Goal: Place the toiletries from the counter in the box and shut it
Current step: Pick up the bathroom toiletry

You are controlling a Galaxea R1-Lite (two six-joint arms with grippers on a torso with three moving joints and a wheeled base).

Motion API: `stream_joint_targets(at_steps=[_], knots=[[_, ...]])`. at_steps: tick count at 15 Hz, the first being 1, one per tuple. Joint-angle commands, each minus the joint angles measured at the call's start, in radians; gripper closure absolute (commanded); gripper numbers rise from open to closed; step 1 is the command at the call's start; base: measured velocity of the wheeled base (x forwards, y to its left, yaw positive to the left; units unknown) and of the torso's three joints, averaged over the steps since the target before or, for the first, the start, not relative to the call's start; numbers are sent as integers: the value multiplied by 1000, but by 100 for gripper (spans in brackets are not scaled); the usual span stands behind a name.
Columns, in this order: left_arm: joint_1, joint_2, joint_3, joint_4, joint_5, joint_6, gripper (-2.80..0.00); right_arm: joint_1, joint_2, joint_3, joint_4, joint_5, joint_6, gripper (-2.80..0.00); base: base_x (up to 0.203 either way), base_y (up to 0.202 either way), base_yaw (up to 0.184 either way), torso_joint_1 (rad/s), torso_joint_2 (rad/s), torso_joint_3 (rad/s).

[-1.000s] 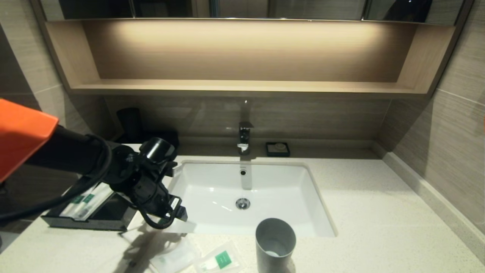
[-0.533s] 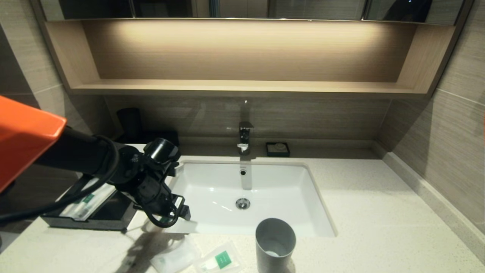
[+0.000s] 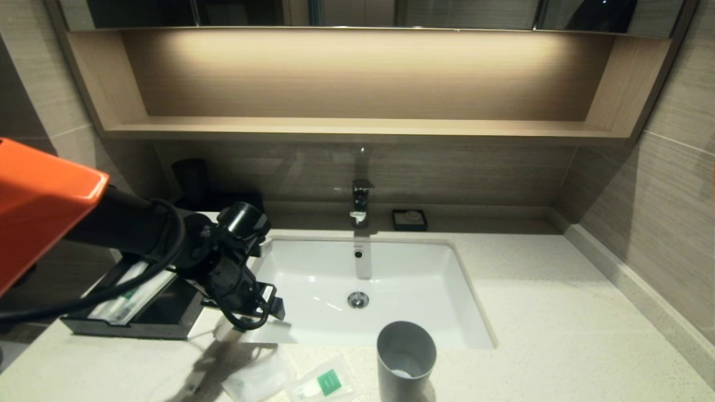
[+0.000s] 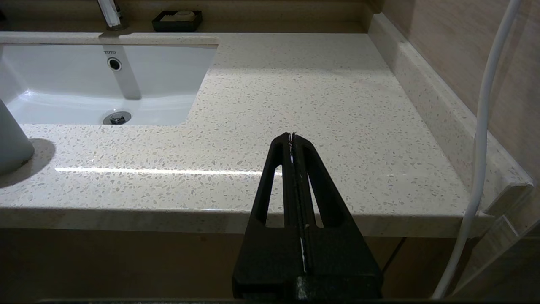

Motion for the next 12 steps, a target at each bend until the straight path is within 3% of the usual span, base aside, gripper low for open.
stream_joint_targets(at_steps=[1,12], knots=[[0,10,1,3,3,1,-280,0,0,0,0,0,0,0,0,0,0,0,0,0],[1,31,4,3,3,-2,-280,0,0,0,0,0,0,0,0,0,0,0,0,0]])
